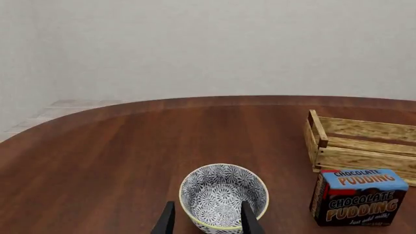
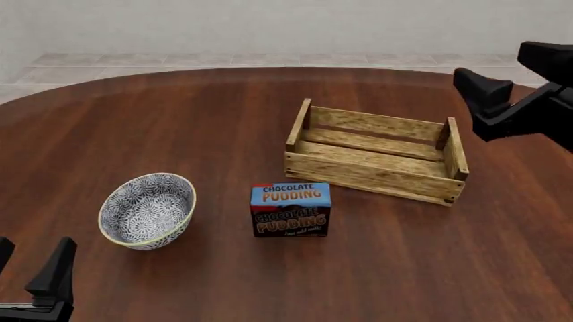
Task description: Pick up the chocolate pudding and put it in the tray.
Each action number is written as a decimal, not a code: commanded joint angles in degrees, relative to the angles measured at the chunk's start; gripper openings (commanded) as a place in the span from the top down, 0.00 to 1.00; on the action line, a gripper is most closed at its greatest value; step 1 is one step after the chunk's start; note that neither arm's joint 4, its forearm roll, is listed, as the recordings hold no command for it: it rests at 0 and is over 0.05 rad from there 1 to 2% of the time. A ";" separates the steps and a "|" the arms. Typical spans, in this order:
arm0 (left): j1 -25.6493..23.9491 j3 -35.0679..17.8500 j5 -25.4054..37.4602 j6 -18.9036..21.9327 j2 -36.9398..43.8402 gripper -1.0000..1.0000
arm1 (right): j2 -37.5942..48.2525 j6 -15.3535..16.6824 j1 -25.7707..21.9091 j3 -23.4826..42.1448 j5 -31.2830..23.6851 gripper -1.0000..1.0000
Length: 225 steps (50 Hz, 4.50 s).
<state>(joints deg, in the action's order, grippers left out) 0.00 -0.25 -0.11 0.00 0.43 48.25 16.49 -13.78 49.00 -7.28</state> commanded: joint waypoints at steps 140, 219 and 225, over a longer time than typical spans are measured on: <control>0.00 0.00 0.00 0.00 0.01 0.00 | 30.33 20.61 -38.04 22.36 -23.85 0.00; 0.00 0.00 0.00 0.01 0.01 0.00 | 37.38 33.24 -32.41 28.94 -34.29 0.00; -0.01 0.00 0.00 0.01 0.00 0.00 | 37.86 32.85 -32.56 28.50 -33.55 0.00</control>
<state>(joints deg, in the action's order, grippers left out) 0.00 -0.25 -0.11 0.01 0.43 85.15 49.47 -46.51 77.57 -41.66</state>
